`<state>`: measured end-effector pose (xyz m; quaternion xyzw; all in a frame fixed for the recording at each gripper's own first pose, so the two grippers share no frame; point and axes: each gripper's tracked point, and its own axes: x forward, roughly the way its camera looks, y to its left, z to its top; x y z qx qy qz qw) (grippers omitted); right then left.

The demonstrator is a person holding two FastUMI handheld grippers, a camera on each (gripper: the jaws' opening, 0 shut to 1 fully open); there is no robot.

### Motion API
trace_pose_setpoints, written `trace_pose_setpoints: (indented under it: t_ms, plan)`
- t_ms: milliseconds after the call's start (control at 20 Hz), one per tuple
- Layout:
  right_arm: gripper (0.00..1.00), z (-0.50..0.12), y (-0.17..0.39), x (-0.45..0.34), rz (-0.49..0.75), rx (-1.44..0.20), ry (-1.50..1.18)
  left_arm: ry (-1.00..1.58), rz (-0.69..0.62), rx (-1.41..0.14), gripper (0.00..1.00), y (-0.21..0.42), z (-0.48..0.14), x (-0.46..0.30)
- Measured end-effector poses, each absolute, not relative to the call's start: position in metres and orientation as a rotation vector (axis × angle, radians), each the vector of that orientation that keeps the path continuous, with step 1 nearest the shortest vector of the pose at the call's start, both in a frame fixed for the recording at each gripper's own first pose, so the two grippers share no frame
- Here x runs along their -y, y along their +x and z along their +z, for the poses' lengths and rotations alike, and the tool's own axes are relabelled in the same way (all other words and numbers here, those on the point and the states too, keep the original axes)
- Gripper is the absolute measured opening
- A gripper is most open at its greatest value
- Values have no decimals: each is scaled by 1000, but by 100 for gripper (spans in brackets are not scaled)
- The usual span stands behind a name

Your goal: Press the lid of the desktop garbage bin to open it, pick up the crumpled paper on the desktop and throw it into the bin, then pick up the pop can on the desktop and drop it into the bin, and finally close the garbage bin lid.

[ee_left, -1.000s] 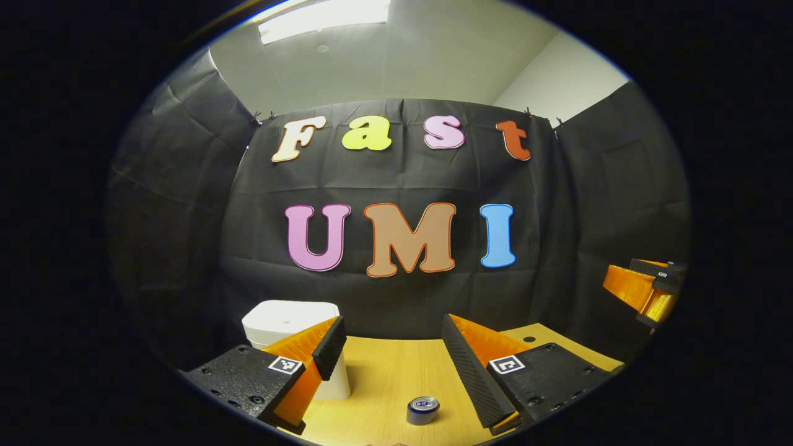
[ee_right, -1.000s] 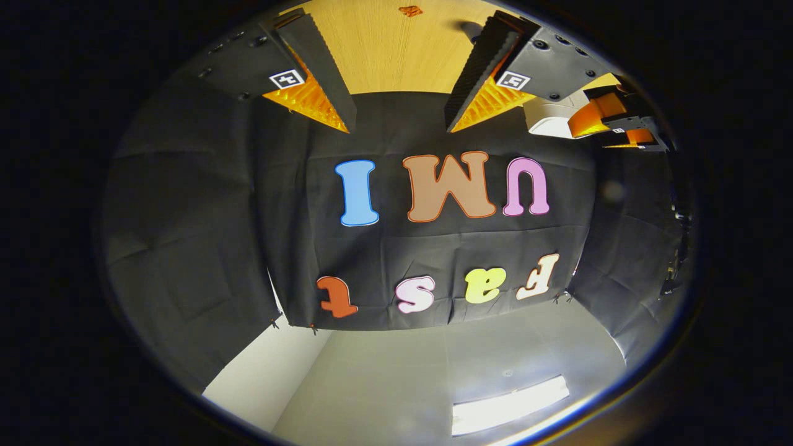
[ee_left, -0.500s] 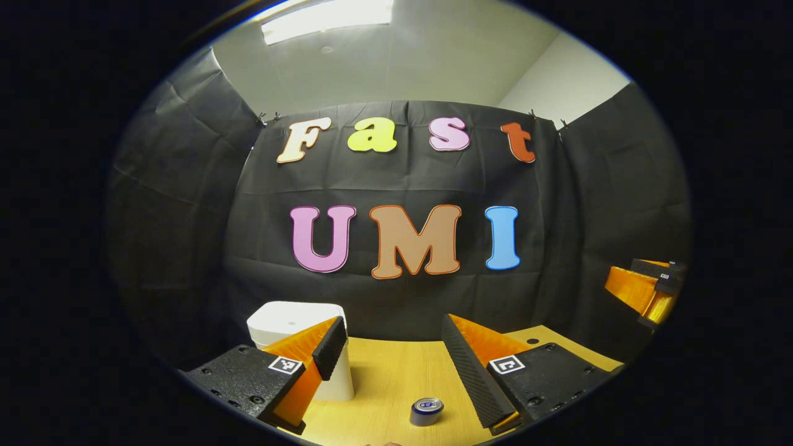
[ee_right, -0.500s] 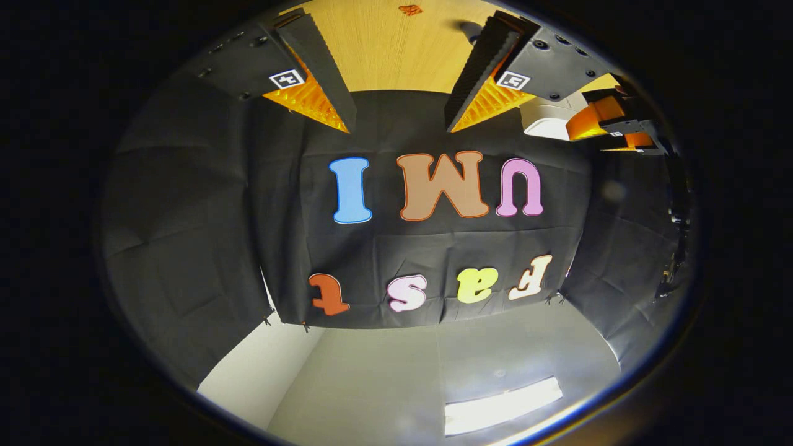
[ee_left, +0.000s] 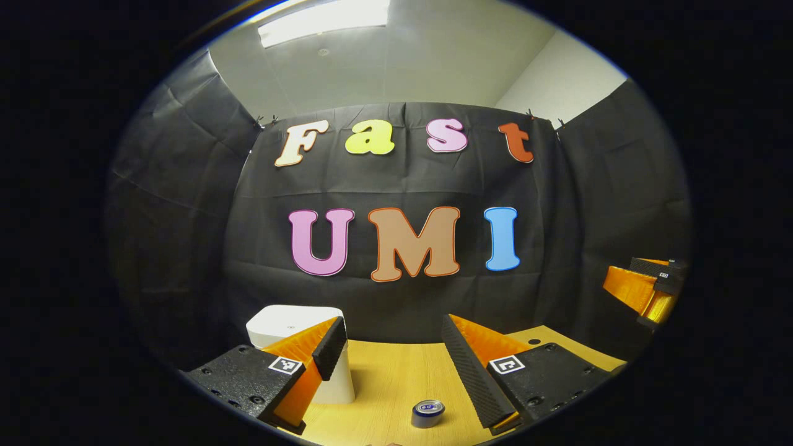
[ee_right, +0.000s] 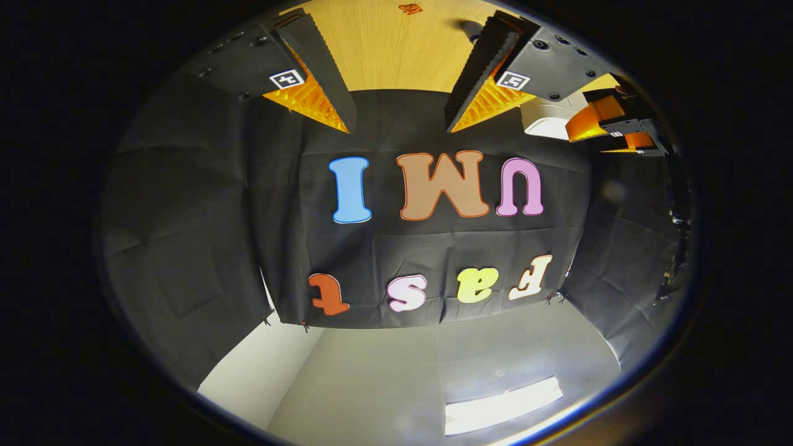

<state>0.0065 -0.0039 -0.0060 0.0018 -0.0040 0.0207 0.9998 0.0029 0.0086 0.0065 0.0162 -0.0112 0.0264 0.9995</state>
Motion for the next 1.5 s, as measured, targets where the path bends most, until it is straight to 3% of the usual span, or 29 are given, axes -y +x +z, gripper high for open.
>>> trace_pose_setpoints:
  t_ms: [550, 750, 1000, 1150, 1250, 1500]
  plan:
    - [96, -8, 11, 2, 40, 7, 1, 23, 67, 8, 92, 7, 0, -16]
    - [96, -8, 12, 2, 41, 8, -4, 19, 84, -5, 58, 8, -3, -23]
    - [96, -11, 13, 3, 40, 4, -8, -11, 65, -50, 31, 12, -14, -25]
    - [96, -10, 13, 2, 39, 4, -13, 8, 80, -47, 9, 14, -10, -35]
    - [96, -11, 13, 3, 38, 3, -14, 36, 106, -44, 0, 19, -8, -48]
    - [96, -13, 9, 2, 32, -2, -19, -23, 76, -90, 0, 37, -8, -67]
